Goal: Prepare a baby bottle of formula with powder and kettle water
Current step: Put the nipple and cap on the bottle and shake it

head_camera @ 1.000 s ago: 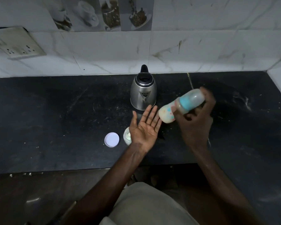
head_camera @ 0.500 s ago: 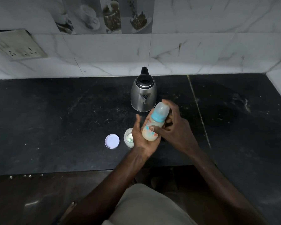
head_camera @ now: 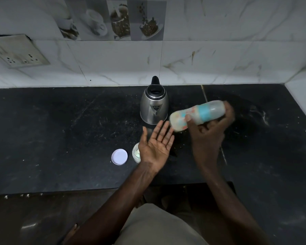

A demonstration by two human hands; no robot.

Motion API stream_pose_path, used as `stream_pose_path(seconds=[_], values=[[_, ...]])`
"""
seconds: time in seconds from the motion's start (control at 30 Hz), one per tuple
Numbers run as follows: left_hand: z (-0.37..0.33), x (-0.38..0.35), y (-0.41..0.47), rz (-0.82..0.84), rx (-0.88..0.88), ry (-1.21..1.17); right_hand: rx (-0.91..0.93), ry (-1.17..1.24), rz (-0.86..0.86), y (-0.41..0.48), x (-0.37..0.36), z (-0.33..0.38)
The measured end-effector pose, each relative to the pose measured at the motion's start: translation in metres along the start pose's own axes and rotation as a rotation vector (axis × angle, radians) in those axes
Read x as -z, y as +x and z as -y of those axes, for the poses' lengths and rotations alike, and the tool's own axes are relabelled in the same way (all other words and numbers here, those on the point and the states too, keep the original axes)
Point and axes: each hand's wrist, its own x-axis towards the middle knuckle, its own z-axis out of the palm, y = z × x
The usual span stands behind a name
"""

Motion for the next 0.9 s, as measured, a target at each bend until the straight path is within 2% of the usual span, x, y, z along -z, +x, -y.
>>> stream_pose_path(seconds=[0.07,0.1,0.13,0.2,0.23,0.27,0.33,0.37,0.4,0.47,0.5,0.6,0.63,0.73,0.77,0.83,0.87,0.9], values=[[-0.001,0.002,0.002,-0.003,0.004,-0.025,0.0,-0.239,0.24,-0.013,-0.004,-0.003],[-0.001,0.003,0.003,-0.011,-0.002,-0.021,0.022,-0.299,0.27,-0.017,-0.003,-0.006],[-0.002,0.004,0.003,-0.025,-0.016,-0.008,0.023,-0.268,0.207,-0.017,-0.001,-0.004],[-0.005,0.003,0.005,-0.036,-0.031,0.018,0.002,-0.018,-0.077,-0.009,-0.002,0.0],[-0.005,0.004,0.005,-0.029,-0.032,0.015,-0.01,0.037,-0.135,-0.007,-0.004,0.0],[-0.005,0.005,0.004,-0.032,-0.03,0.002,-0.043,0.04,-0.106,-0.008,-0.008,0.003],[-0.004,0.004,0.003,-0.043,-0.02,-0.026,-0.073,-0.162,0.132,-0.015,-0.013,-0.005],[-0.004,0.004,0.002,-0.053,-0.025,-0.027,-0.08,-0.206,0.165,-0.017,-0.011,-0.009],[-0.005,0.003,0.003,-0.059,-0.033,-0.019,-0.091,-0.179,0.118,-0.017,-0.01,-0.01],[-0.008,0.002,0.006,-0.042,-0.042,0.016,-0.105,-0.025,-0.1,-0.01,-0.007,-0.012],[-0.009,0.003,0.007,-0.033,-0.044,0.009,-0.105,-0.012,-0.128,-0.009,-0.01,-0.011],[-0.005,0.005,0.005,-0.027,-0.017,-0.04,-0.129,-0.163,0.082,-0.019,-0.016,-0.012],[-0.005,0.005,0.004,-0.041,-0.012,-0.032,-0.131,-0.164,0.076,-0.02,-0.016,-0.013],[-0.009,0.005,0.008,-0.025,-0.023,0.003,-0.136,-0.004,-0.161,-0.007,-0.013,-0.014],[-0.01,0.005,0.008,-0.019,-0.027,-0.005,-0.151,-0.031,-0.147,-0.004,-0.015,-0.011],[-0.009,0.006,0.007,-0.021,-0.019,-0.041,-0.166,-0.173,0.077,-0.011,-0.02,-0.009],[-0.009,0.008,0.007,-0.021,-0.013,-0.049,-0.149,-0.214,0.137,-0.016,-0.021,-0.011],[-0.01,0.008,0.008,-0.031,-0.012,-0.039,-0.136,-0.2,0.105,-0.016,-0.02,-0.013]])
